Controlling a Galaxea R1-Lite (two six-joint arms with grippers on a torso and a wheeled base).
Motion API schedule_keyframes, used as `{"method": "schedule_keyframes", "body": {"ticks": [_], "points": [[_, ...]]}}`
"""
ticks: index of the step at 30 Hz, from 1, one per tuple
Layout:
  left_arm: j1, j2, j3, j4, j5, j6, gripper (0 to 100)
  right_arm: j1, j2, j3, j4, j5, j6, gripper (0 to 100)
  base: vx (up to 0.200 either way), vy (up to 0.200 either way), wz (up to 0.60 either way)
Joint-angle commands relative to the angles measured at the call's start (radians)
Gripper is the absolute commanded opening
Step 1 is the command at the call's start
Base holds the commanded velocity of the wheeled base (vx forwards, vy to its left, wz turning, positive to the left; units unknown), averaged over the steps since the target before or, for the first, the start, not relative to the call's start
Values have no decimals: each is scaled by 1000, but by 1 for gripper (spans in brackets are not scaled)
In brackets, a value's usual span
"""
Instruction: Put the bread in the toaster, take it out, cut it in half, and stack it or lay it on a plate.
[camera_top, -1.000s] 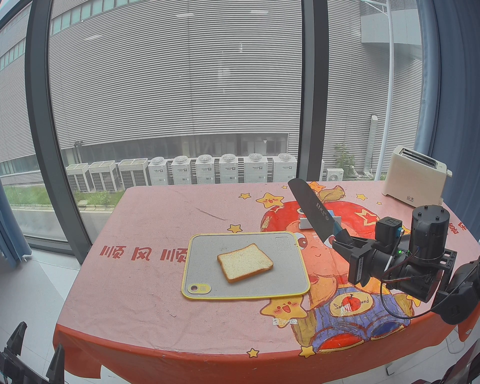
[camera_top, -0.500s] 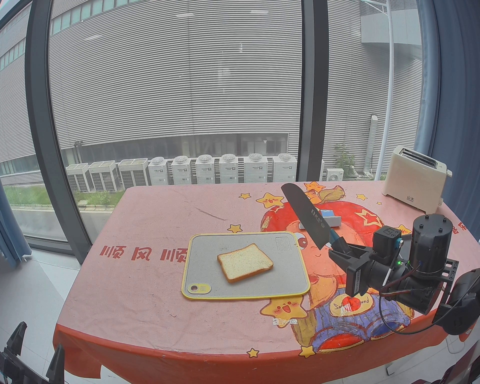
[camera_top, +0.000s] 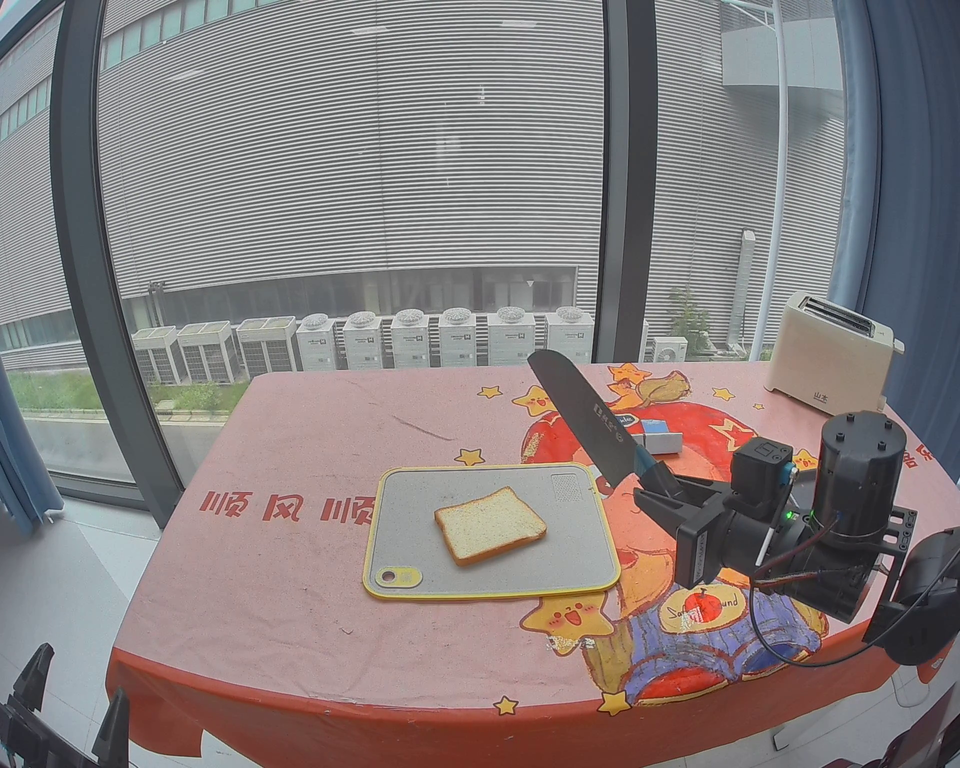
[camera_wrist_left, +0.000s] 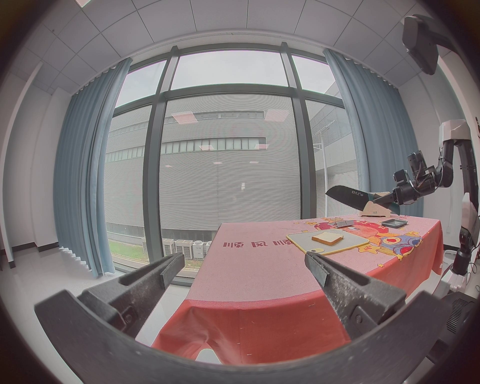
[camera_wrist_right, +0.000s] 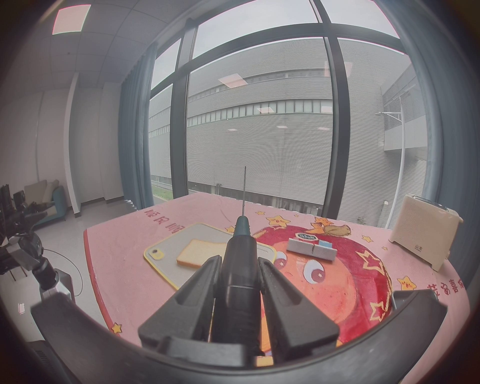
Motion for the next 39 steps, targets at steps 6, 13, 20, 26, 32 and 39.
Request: {"method": "schedule_keyframes", "body": {"ticks": [6, 13, 20, 26, 32, 39], "points": [[0, -5, 16, 0, 0, 0, 100, 82, -4, -181, 218, 16, 8, 0, 0, 0, 0], [0, -7, 16, 0, 0, 0, 100, 104, -7, -190, 287, 22, 3, 0, 0, 0, 0], [0, -5, 16, 0, 0, 0, 100, 121, -2, -121, 306, 34, -2, 0, 0, 0, 0], [0, -5, 16, 0, 0, 2, 100, 122, 22, -129, 306, 46, -2, 0, 0, 0, 0], [0, -7, 16, -2, 2, 0, 100, 122, 82, -152, 303, 40, 0, 0, 0, 0, 0], [0, -5, 16, -2, 2, 0, 100, 130, 116, -150, 290, 26, 2, 0, 0, 0, 0]]}}
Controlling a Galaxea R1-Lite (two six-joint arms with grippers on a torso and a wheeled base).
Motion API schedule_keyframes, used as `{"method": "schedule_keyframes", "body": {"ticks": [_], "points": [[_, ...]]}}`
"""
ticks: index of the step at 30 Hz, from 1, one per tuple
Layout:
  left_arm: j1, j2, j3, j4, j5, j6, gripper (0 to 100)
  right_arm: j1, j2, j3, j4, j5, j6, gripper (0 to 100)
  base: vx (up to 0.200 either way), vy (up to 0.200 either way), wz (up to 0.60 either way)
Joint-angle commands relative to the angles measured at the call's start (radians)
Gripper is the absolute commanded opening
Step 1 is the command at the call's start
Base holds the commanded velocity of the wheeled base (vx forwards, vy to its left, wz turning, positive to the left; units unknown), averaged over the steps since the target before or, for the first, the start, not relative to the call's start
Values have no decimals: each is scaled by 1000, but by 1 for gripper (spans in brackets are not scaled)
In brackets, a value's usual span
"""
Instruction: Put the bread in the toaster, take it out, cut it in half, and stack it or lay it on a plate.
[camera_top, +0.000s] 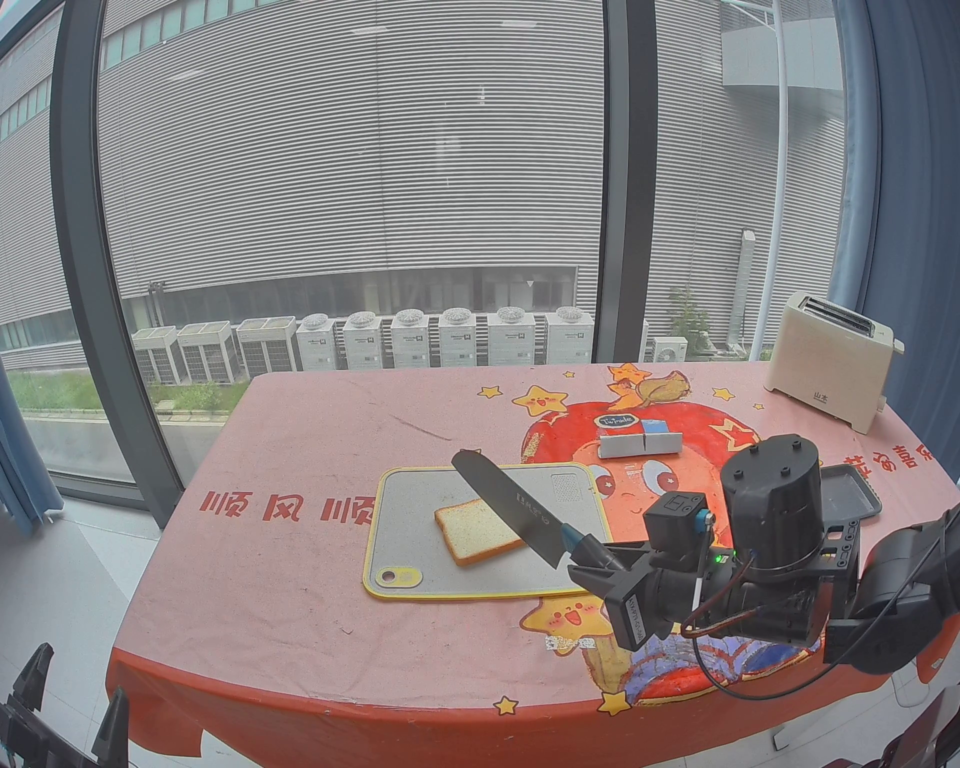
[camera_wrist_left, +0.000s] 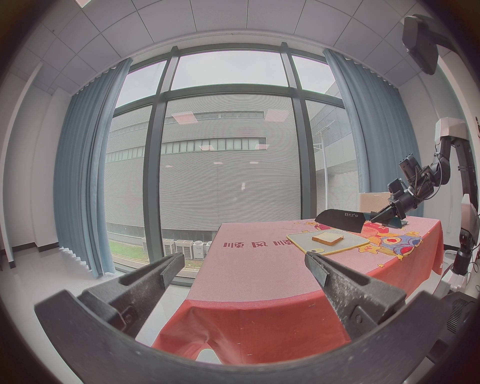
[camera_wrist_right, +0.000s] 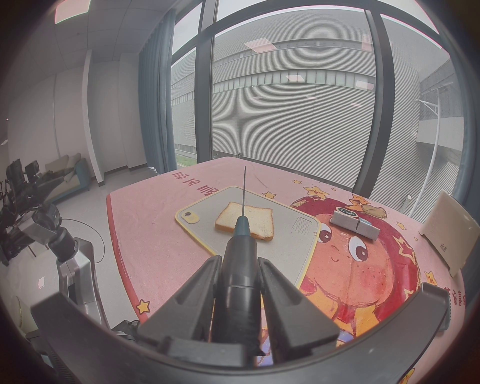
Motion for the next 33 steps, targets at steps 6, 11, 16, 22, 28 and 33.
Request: {"method": "schedule_keyframes", "body": {"ticks": [6, 11, 16, 22, 28, 33], "points": [[0, -12, 18, -5, 2, -1, 100, 22, 36, 2, -8, -14, -1, 0, 0, 0, 0], [0, -12, 18, -5, 2, -2, 100, 33, 38, 0, -8, -59, -3, 0, 0, 0, 0], [2, -12, 18, -7, 2, -2, 100, 33, 36, -7, -9, -85, -4, 0, 0, 0, 0], [2, -12, 18, -8, 3, 1, 100, 39, 55, -21, -11, -122, -4, 0, 0, 0, 0], [2, -12, 18, -8, 5, -2, 100, 39, 58, -15, -11, -122, -11, 0, 0, 0, 0], [0, -13, 18, -10, 8, -5, 100, 42, 58, -14, -12, -122, -11, 0, 0, 0, 0]]}}
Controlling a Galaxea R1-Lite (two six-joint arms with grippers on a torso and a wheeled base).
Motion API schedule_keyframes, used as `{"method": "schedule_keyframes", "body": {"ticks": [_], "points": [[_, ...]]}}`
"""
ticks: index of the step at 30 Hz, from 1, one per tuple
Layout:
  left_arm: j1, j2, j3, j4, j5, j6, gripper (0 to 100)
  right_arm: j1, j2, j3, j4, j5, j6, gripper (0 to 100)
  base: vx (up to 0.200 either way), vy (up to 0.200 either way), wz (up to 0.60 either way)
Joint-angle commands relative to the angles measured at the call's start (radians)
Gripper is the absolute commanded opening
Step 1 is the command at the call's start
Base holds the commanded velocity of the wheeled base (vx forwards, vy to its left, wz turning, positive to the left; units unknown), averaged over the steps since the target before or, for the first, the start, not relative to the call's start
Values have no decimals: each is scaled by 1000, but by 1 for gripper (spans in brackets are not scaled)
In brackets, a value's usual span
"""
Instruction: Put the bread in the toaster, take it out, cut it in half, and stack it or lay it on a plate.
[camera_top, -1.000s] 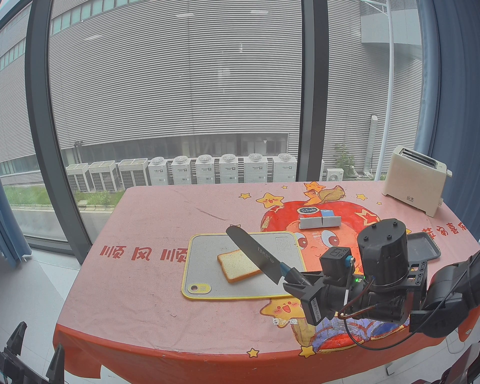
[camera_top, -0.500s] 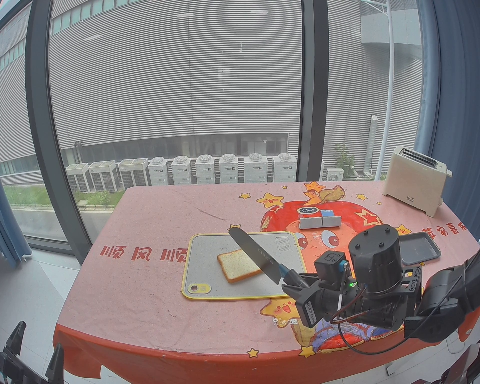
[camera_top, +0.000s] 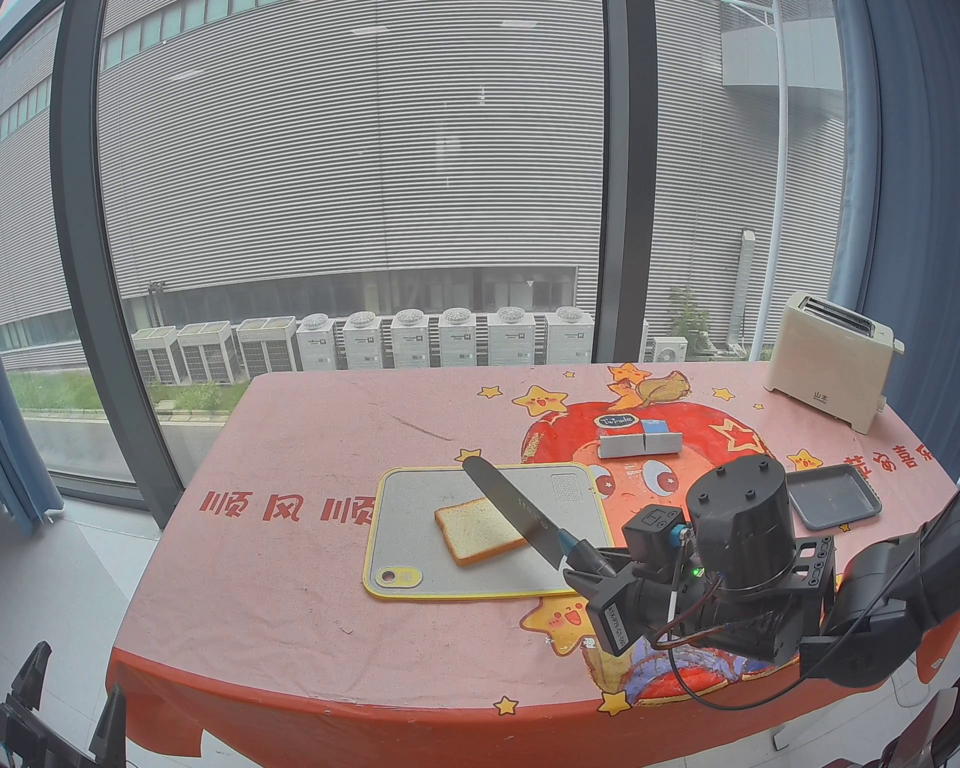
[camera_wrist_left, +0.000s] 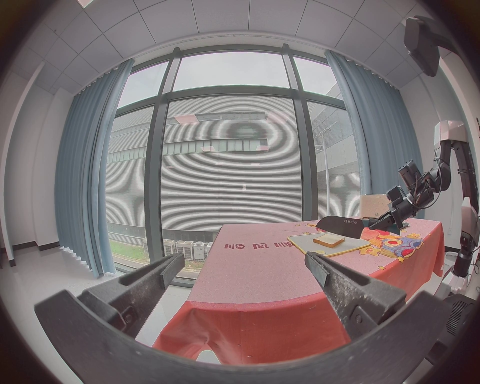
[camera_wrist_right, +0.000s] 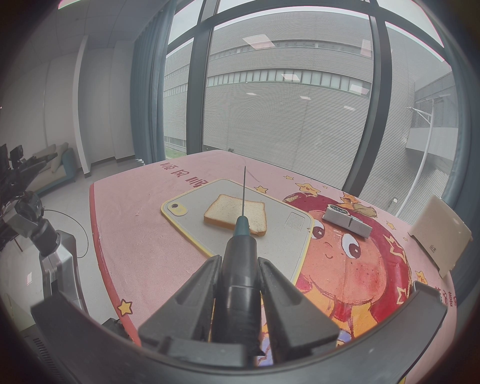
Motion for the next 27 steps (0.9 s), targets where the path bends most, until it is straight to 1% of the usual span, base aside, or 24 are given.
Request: {"method": "schedule_keyframes", "body": {"ticks": [1, 13, 14, 27], "points": [[-1, -13, 18, -2, 0, 2, 100, 2, 4, -3, -2, 0, 0, 0, 0, 0, 0], [-1, -13, 18, -8, 2, 1, 100, 13, 4, 2, -2, 0, 0, 0, 0, 0, 0], [-1, -13, 18, -10, 2, 1, 0, 13, 3, 2, -2, 0, 0, 0, 0, 0, 0], [-1, -13, 18, -10, 2, 13, 0, 13, 3, 3, -2, 0, 0, 0, 0, 0, 0]]}}
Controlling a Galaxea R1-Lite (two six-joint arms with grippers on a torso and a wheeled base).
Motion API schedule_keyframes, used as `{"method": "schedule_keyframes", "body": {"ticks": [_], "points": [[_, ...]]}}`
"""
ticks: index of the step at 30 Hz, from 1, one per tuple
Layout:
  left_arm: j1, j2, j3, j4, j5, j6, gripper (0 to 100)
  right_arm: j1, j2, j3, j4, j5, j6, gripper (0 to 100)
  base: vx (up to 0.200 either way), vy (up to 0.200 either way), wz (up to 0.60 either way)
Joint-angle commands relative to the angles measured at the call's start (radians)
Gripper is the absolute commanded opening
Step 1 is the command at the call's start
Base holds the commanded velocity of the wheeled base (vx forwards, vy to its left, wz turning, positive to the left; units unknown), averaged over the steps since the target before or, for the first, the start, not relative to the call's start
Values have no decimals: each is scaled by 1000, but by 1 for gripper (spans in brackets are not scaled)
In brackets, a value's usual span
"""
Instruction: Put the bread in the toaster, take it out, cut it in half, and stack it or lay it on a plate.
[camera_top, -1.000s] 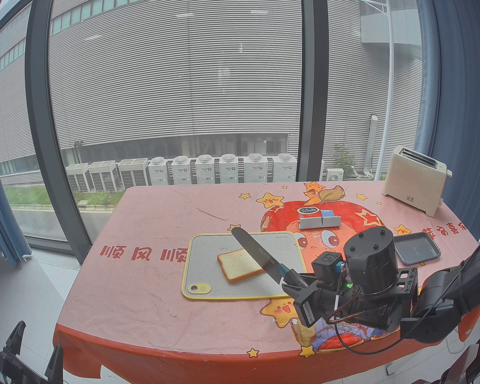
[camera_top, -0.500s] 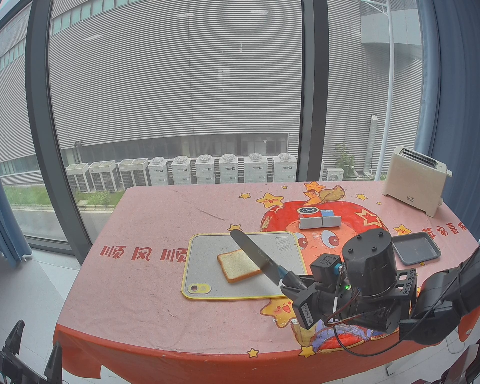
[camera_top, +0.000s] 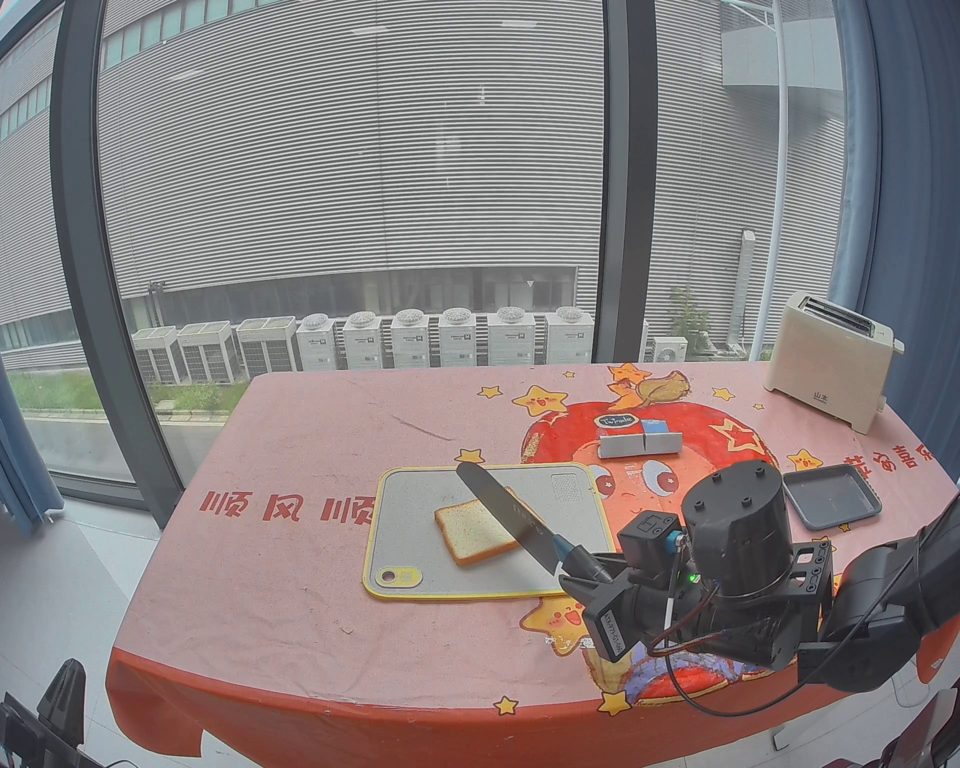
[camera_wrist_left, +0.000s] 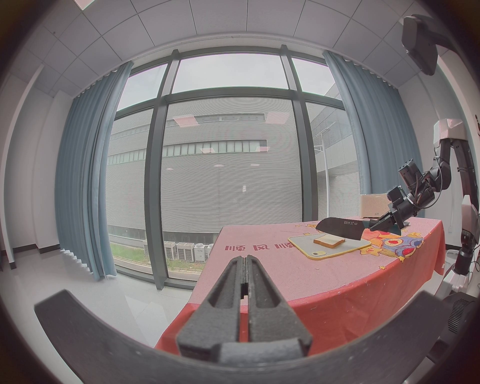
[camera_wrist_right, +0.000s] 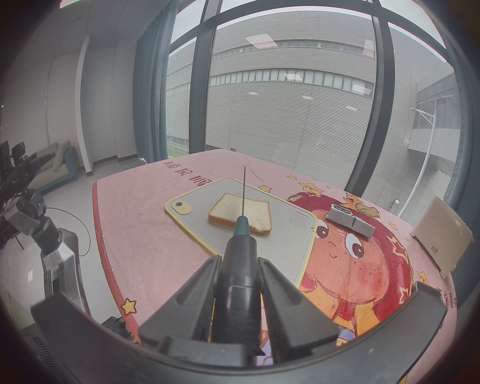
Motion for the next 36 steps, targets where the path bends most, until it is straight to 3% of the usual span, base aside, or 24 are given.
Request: {"method": "schedule_keyframes", "body": {"ticks": [1, 3, 11, 14, 31, 36], "points": [[0, -13, 18, -1, -2, 12, 0, 0, 0, 0, 0, 0, 1, 0, 0, 0, 0], [0, -13, 18, -1, -3, 24, 0, 0, 0, 0, 0, 0, 1, 0, 0, 0, 0], [2, -13, 18, -12, -8, 26, 0, 2, 2, 1, 0, 0, 1, 0, 0, 0, 0], [0, -13, 18, -139, -13, 26, 0, 2, 0, 1, 0, 0, 1, 0, 0, 0, 0], [0, -13, 18, -113, -13, 22, 0, 3, -3, 3, 0, -1, 1, 0, 0, 0, 0], [2, -16, 18, -230, -10, 24, 0, 3, -8, 6, -2, 0, 1, 0, 0, 0, 0]]}}
